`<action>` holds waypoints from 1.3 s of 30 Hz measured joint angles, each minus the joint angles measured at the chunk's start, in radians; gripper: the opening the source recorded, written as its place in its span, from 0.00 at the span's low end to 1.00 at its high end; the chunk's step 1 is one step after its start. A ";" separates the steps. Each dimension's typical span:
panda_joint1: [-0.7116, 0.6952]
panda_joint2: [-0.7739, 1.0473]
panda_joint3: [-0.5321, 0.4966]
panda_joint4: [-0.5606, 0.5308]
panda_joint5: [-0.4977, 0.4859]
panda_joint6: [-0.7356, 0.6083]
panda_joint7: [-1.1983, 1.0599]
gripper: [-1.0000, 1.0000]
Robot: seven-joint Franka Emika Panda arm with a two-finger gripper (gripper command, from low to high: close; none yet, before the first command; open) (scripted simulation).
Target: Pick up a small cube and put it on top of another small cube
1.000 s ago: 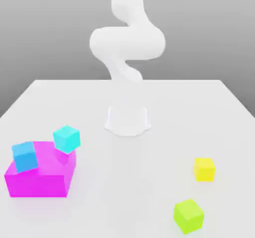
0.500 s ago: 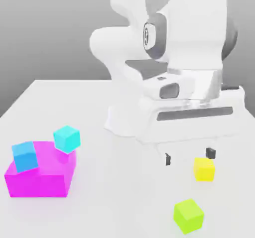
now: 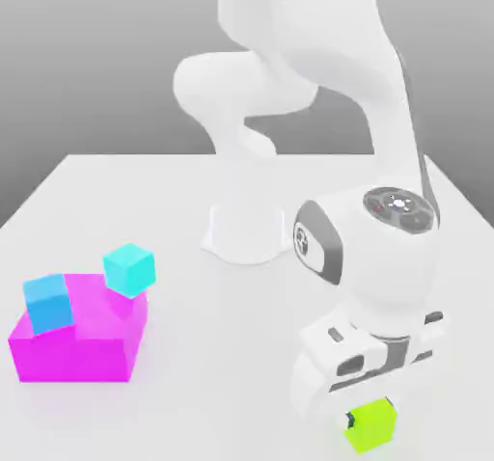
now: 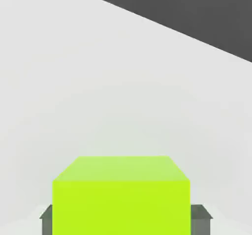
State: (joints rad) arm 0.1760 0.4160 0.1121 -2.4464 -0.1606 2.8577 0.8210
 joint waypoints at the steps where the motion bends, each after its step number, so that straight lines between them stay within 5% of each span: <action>1: 0.005 0.016 -0.006 0.003 -0.005 0.012 0.004 0.00; 7: -0.032 -0.151 0.040 -0.033 0.057 -0.119 -0.039 0.00; 31: -0.653 -1.022 -0.235 -0.471 0.057 -0.544 0.662 0.00; 37: -0.695 -0.907 -0.250 -0.543 0.056 -0.356 0.693 0.00; 38: -0.696 -0.875 -0.251 -0.553 0.054 -0.315 0.694 1.00; 39: -0.696 -0.875 -0.251 -0.553 0.054 -0.315 0.694 1.00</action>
State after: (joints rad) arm -0.5198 -0.4593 -0.1393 -2.9993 -0.1062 2.5425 1.5149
